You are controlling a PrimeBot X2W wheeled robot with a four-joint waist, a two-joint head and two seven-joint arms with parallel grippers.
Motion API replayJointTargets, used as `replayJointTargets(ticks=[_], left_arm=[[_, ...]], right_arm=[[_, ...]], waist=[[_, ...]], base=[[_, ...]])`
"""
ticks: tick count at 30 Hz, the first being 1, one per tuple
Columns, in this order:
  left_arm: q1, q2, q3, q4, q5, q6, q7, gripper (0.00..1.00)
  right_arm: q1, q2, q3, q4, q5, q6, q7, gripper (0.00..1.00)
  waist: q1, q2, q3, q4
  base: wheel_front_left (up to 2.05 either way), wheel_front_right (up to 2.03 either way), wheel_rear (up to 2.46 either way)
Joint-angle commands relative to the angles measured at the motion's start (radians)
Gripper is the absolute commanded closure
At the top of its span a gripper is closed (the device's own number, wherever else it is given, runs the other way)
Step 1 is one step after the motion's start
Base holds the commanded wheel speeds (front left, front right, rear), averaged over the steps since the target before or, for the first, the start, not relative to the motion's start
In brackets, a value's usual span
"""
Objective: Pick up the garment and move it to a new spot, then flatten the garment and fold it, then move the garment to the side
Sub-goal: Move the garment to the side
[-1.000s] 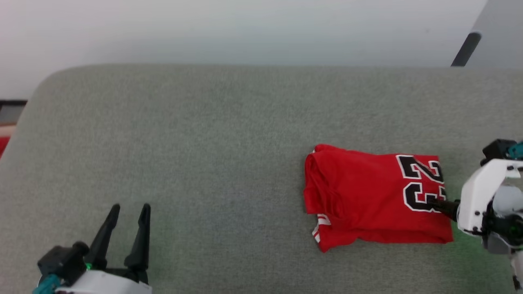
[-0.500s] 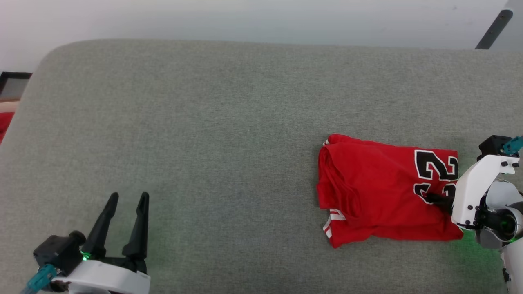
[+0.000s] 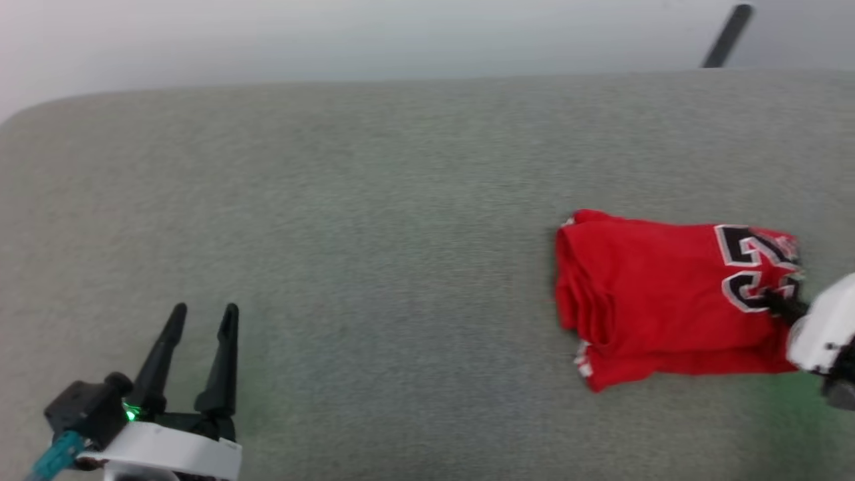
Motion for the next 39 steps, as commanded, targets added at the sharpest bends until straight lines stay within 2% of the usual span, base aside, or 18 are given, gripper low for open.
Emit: replayJointTargets(ticks=[1,10,21,32,39], left_arm=[[0.004,0.004,0.008,-0.008,0.007,-0.002,0.001,0.00],[-0.024,0.061,0.014,-0.055,0.014,-0.002,0.001,0.00],[-0.097,0.159,0.000,-0.119,-0.004,-0.002,0.001,0.00],[-0.146,0.232,-0.037,-0.191,-0.006,-0.002,0.001,0.00],[-0.172,0.263,-0.056,-0.208,-0.014,-0.002,0.001,0.00]], right_arm=[[0.012,-0.008,-0.020,-0.009,0.008,-0.001,-0.015,1.00],[-0.036,-0.054,-0.141,-0.009,-0.039,-0.001,-0.133,1.00],[-0.190,-0.118,-0.203,0.098,-0.197,-0.001,-0.223,1.00],[-0.286,-0.073,-0.254,0.211,-0.301,-0.001,-0.303,1.00],[-0.322,-0.052,-0.253,0.257,-0.327,-0.001,-0.351,1.00]], waist=[[0.0000,0.0000,-0.006,-0.065],[0.0000,0.0000,0.045,-0.155],[0.0000,0.0000,0.124,-0.156],[0.0000,0.0000,0.200,-0.192],[0.0000,0.0000,0.228,-0.218]], base=[[0.00,0.00,0.00],[0.00,0.00,0.00],[0.00,0.00,0.00],[0.00,0.00,0.00],[0.00,0.00,0.00]])
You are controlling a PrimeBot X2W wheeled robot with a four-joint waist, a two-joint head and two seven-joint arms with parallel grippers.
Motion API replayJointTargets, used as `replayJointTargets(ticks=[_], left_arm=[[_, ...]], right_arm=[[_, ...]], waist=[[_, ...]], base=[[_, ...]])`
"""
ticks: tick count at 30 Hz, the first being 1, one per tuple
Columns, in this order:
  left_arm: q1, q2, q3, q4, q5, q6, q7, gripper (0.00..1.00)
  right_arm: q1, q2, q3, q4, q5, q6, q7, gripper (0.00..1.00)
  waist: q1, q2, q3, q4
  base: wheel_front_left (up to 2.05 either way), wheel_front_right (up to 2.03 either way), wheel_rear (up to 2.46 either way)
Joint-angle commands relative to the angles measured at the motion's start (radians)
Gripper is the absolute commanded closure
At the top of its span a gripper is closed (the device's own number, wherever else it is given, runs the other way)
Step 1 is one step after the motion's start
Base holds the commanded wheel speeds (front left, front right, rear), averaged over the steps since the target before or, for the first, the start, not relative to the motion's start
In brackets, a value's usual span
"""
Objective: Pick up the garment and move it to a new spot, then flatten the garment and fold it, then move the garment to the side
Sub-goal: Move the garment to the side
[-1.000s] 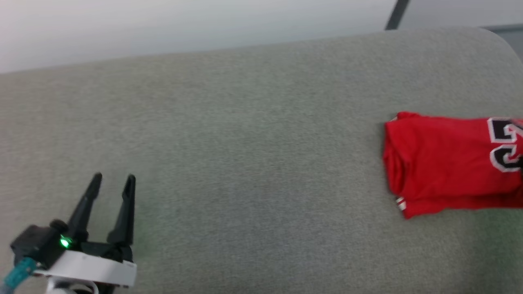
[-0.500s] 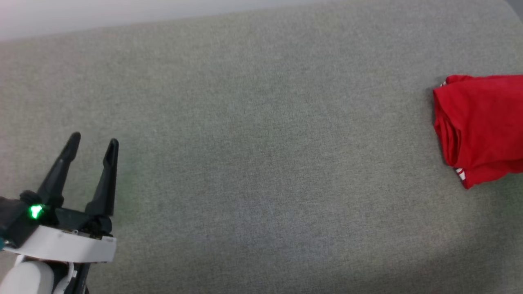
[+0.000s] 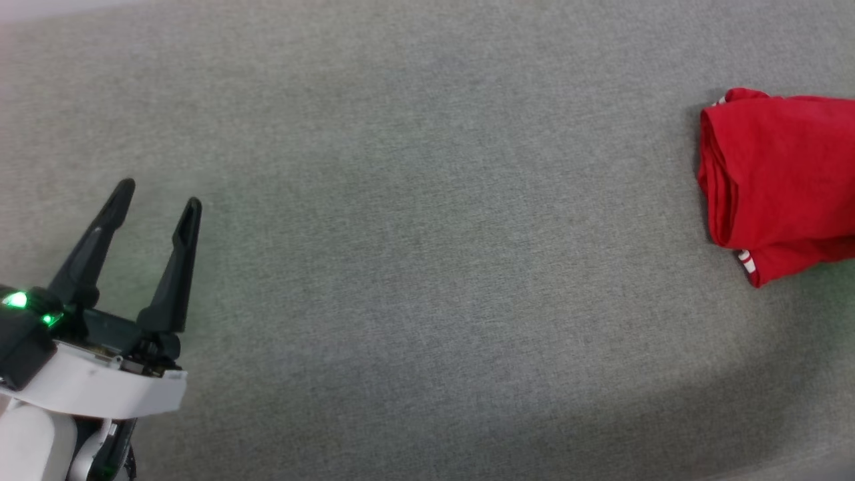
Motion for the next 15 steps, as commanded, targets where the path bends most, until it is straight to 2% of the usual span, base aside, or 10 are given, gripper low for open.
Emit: replayJointTargets(ticks=[1,15], left_arm=[[-0.015,0.005,-0.003,-0.003,-0.007,-0.002,0.001,0.00],[-0.035,0.043,-0.005,-0.017,-0.015,-0.002,0.001,0.00]], right_arm=[[-0.017,0.005,0.002,0.008,-0.009,-0.001,-0.016,1.00],[-0.087,0.026,-0.023,0.104,-0.167,-0.001,-0.153,1.00]], waist=[[0.0000,-0.0001,0.012,-0.013],[0.0000,-0.0001,0.046,-0.001]], base=[[0.00,0.00,0.00],[0.00,0.00,0.00]])
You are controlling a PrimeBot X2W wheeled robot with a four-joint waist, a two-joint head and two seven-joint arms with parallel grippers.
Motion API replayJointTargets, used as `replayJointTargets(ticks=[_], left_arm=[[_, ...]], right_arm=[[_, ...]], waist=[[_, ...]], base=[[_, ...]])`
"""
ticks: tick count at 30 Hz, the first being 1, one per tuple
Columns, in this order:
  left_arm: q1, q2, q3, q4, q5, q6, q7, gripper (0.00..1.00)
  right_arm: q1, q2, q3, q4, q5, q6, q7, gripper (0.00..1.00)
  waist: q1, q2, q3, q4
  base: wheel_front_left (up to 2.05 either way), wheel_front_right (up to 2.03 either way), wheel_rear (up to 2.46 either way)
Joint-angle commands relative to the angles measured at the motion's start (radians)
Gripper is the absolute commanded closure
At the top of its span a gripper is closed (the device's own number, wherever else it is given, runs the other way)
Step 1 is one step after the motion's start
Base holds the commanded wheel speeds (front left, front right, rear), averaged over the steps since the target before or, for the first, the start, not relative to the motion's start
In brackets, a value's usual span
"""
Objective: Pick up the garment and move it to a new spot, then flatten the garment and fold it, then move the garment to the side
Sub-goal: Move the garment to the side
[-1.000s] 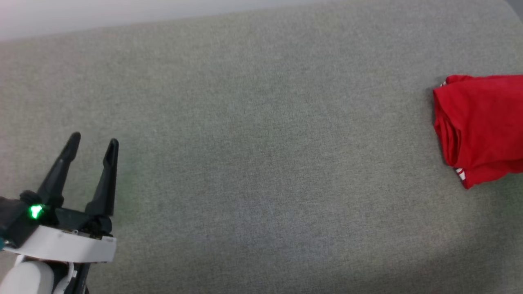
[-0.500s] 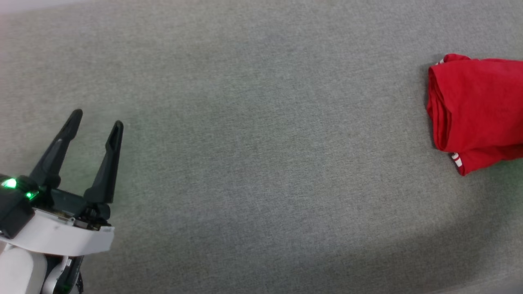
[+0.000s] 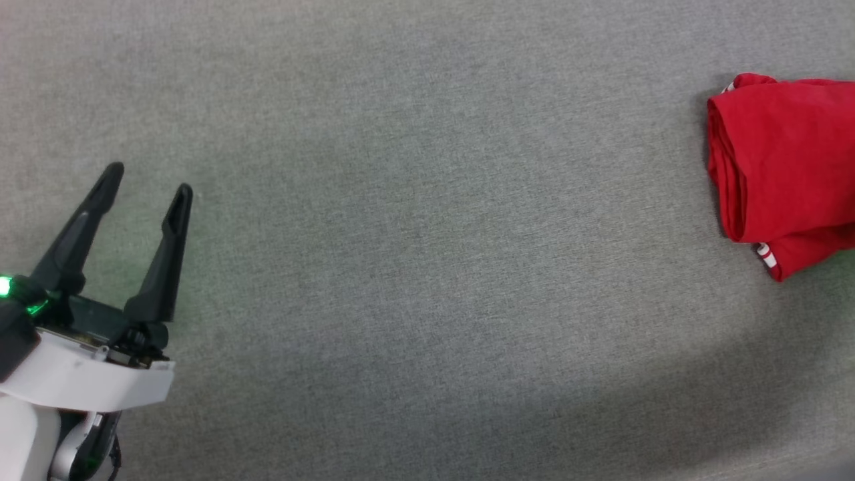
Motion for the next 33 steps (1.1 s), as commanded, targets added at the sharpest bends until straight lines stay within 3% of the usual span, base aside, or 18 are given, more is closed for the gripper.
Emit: replayJointTargets(ticks=[1,9,10,11,12,13,22,28,33], left_arm=[[-0.011,0.004,0.003,-0.002,-0.004,-0.002,0.001,0.00],[-0.017,0.016,0.007,-0.002,-0.007,-0.002,0.001,0.00],[-0.018,0.016,0.007,-0.002,-0.007,-0.002,0.001,0.00],[-0.019,0.016,0.009,-0.001,-0.007,-0.002,0.001,0.00],[-0.018,0.015,0.011,0.001,-0.006,-0.002,0.001,0.00],[-0.018,0.013,0.012,0.003,-0.004,-0.002,0.001,0.00],[-0.019,-0.058,0.004,0.074,0.007,-0.002,0.001,0.00],[-0.001,-0.126,0.003,0.167,0.026,-0.002,0.001,0.00],[0.026,-0.167,0.040,0.228,0.048,-0.001,0.001,0.00]], right_arm=[[-0.014,-0.001,-0.003,0.004,-0.014,-0.001,-0.009,1.00],[-0.048,0.014,-0.030,0.078,-0.067,-0.001,-0.047,1.00],[-0.053,0.013,-0.032,0.086,-0.068,-0.001,-0.052,0.88],[-0.056,0.016,-0.034,0.091,-0.070,-0.001,-0.057,0.64],[-0.060,0.017,-0.038,0.096,-0.075,-0.001,-0.060,0.18],[-0.062,0.015,-0.040,0.099,-0.079,-0.001,-0.062,0.00],[-0.019,-0.038,0.026,0.095,-0.084,-0.001,-0.076,0.00],[0.055,-0.061,0.161,0.074,-0.039,-0.001,-0.082,0.00],[0.124,-0.030,0.281,0.037,0.068,-0.001,-0.078,0.00]], waist=[[0.0000,0.0000,0.005,0.003],[0.0000,0.0000,0.019,0.014],[0.0000,0.0000,0.020,0.015],[0.0000,0.0000,0.020,0.015],[0.0000,0.0000,0.019,0.015],[0.0000,0.0000,0.017,0.015],[0.0000,0.0000,-0.072,0.048],[0.0000,0.0000,-0.173,0.102],[0.0000,0.0000,-0.240,0.149]], base=[[0.00,0.00,0.00],[0.00,0.00,0.00],[0.00,0.00,0.00],[0.00,0.00,0.00],[0.00,0.00,0.00],[0.00,0.00,0.00],[0.00,0.00,0.00],[0.00,0.00,0.00],[0.00,0.00,0.00]])
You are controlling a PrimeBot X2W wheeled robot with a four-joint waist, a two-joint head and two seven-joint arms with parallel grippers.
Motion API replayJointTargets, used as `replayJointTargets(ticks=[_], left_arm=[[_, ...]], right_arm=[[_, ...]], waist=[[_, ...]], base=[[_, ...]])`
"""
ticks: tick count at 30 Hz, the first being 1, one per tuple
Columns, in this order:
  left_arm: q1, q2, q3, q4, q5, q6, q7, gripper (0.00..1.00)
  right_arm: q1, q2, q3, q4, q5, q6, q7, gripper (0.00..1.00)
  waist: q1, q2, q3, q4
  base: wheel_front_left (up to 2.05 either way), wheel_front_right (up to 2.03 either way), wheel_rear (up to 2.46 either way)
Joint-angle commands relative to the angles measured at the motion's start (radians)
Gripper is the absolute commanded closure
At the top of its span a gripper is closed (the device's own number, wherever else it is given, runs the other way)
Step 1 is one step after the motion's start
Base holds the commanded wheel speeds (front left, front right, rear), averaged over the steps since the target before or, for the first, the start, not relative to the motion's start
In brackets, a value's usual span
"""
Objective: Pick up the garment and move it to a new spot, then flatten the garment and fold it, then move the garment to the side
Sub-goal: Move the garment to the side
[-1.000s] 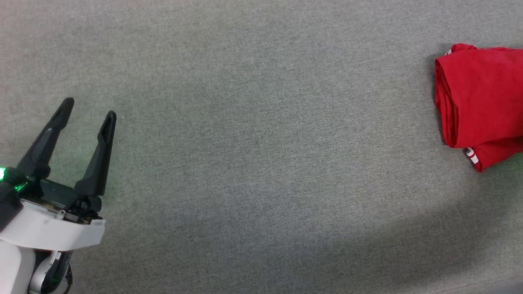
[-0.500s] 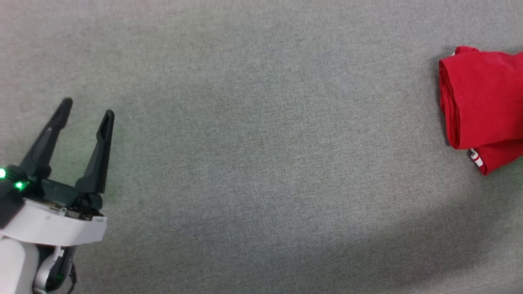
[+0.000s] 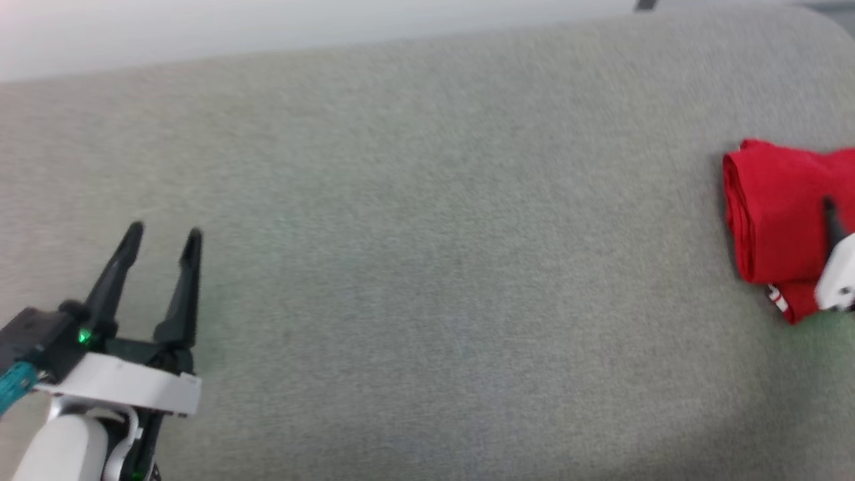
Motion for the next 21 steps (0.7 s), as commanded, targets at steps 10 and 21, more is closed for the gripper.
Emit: replayJointTargets(ticks=[10,21], left_arm=[[0.078,-0.062,0.088,0.096,0.042,0.000,0.001,0.00],[0.177,-0.117,0.116,0.132,0.086,-0.001,0.001,0.00]], right_arm=[[0.135,0.059,0.186,-0.138,0.162,-0.001,-0.087,0.00],[0.339,0.126,0.246,-0.286,0.245,-0.001,-0.218,0.00]], waist=[[0.0000,-0.0001,-0.148,0.122],[0.0000,-0.0001,-0.260,0.130]], base=[[0.00,0.00,0.00],[0.00,0.00,0.00]])
